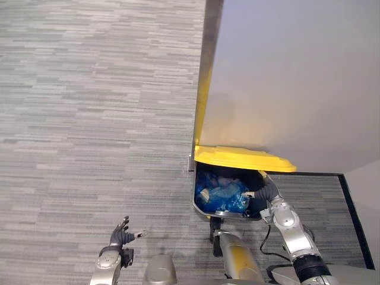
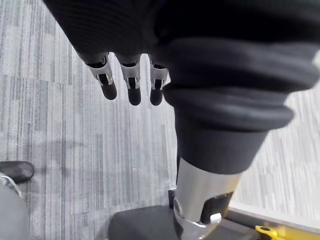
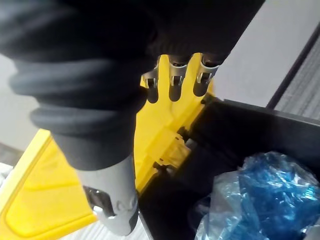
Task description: Gather rubbish on tea table into small bin, then transfer packed bag to large trash can.
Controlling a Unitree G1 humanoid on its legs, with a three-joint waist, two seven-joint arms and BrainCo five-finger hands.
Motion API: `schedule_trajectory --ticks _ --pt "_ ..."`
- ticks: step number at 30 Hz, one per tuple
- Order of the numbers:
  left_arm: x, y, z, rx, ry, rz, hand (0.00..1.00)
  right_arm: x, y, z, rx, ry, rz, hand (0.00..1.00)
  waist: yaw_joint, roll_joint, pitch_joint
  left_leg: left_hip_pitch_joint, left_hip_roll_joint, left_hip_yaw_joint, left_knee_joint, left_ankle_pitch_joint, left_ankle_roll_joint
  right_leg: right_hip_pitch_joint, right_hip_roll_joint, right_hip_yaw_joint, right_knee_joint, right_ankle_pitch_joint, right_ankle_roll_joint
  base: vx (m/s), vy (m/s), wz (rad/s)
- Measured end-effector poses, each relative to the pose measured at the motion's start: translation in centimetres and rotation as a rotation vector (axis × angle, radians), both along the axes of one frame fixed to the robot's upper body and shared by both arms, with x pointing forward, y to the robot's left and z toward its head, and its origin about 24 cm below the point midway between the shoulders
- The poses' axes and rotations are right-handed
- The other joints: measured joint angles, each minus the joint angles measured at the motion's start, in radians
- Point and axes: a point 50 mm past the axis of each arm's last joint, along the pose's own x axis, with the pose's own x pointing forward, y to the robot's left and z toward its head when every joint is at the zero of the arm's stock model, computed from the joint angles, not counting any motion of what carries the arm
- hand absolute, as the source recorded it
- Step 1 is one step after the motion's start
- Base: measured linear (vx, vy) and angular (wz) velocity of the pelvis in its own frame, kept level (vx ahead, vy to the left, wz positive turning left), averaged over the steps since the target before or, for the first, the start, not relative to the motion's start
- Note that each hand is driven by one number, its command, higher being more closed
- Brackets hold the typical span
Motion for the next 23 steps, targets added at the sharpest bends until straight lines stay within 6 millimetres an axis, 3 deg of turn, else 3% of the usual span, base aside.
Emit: schedule_trajectory --ticks 3,4,5,7,8,9,10,11,12,14,17,23 --pt "-0.3 -0.2 -0.3 -0.001 0.01 0.017 0.0 -1.5 0.0 -1.9 0.054 0.071 -0.04 0.0 -0.006 -0.008 0.003 -0.016 -0.002 0.025 0.094 -0.039 0.01 0.025 0.003 0.026 -0.041 0.044 0.02 -0.17 0.074 -0.4" --pt "0.1 -0.4 -0.2 -0.001 -0.003 0.024 0.0 -2.4 0.0 -2.5 0.082 0.097 -0.063 0.0 -0.009 -0.027 0.006 -0.029 -0.016 0.027 0.12 -0.041 0.017 0.025 -0.007 0.029 -0.062 0.051 0.031 -0.28 0.019 -0.2" --pt "0.3 -0.5 -0.1 -0.014 -0.016 0.053 0.0 -3.2 0.1 -3.2 0.118 0.121 -0.09 0.0 -0.008 -0.021 0.011 -0.043 0.005 0.053 0.106 -0.02 0.035 0.008 -0.019 -0.013 -0.048 0.023 0.061 -0.25 -0.012 -0.38" --pt "0.5 -1.0 -0.3 -0.027 -0.024 0.083 0.0 -4.1 0.5 -3.9 0.15 0.148 -0.107 0.0 -0.001 -0.028 0.009 -0.051 0.016 0.078 0.085 0.009 0.036 -0.076 -0.039 -0.056 0.211 -0.027 -0.036 -0.26 -0.048 -0.38" --pt "0.2 -1.8 -0.6 -0.048 -0.014 0.1 0.0 -6.0 0.8 -5.3 0.202 0.202 -0.159 0.0 -0.001 -0.041 -0.003 -0.036 0.023 0.084 0.022 0.06 0.027 -0.049 -0.09 -0.093 0.542 -0.132 -0.058 -0.23 -0.111 -0.22" --pt "0.2 -2.2 -0.7 -0.06 -0.015 0.11 0.0 -6.7 1.1 -6.0 0.215 0.234 -0.173 0.0 0.002 -0.047 -0.016 -0.04 0.033 0.088 0.012 0.073 0.013 0.016 -0.109 -0.086 0.584 -0.187 -0.043 -0.14 -0.181 -0.31" --pt "0.4 -2.4 -0.7 -0.069 -0.02 0.116 0.0 -6.8 1.4 -6.3 0.227 0.246 -0.181 0.0 0.008 -0.061 -0.027 -0.057 0.042 0.098 0.016 0.078 0.004 0.071 -0.111 -0.087 0.511 -0.246 0.01 -0.04 -0.183 -0.35" --pt "0.6 -2.4 -0.6 -0.07 -0.024 0.118 0.0 -6.9 1.5 -6.3 0.234 0.247 -0.19 0.0 0.012 -0.069 -0.033 -0.071 0.049 0.105 0.012 0.083 -0.006 0.085 -0.098 -0.093 0.451 -0.271 0.006 -0.06 -0.216 -0.47" --pt "1.2 -3.1 -0.6 -0.098 -0.033 0.125 0.0 -6.9 1.1 -6.4 0.237 0.242 -0.217 0.0 0.022 -0.053 -0.039 -0.082 0.054 0.121 -0.012 0.105 -0.027 0.121 -0.069 -0.094 0.309 -0.299 -0.013 -0.06 -0.203 -0.49" --pt "1.7 -5.1 -1.0 -0.156 -0.033 0.13 0.0 -7.5 0.1 -7.4 0.228 0.293 -0.269 0.0 0.017 -0.007 -0.054 -0.06 0.075 0.13 -0.095 0.158 -0.033 0.154 -0.026 -0.094 0.192 -0.245 -0.048 -0.05 -0.173 -0.33" --pt "1.9 -5.7 -1.2 -0.181 -0.025 0.137 0.0 -9.3 -1.3 -9.4 0.202 0.406 -0.331 0.0 0.014 0.027 -0.085 0.005 0.078 0.13 -0.215 0.216 -0.033 0.207 0.004 -0.09 0.091 -0.192 -0.059 -0.04 -0.058 -0.11" --pt "0.8 -4.2 -2.0 -0.142 0.041 0.177 0.0 -10.4 -2.3 -10.6 0.188 0.486 -0.379 0.0 -0.001 0.038 -0.102 0.041 0.059 0.138 -0.27 0.252 -0.025 0.248 0.007 -0.075 0.004 -0.13 -0.047 -0.03 0.028 -0.05"
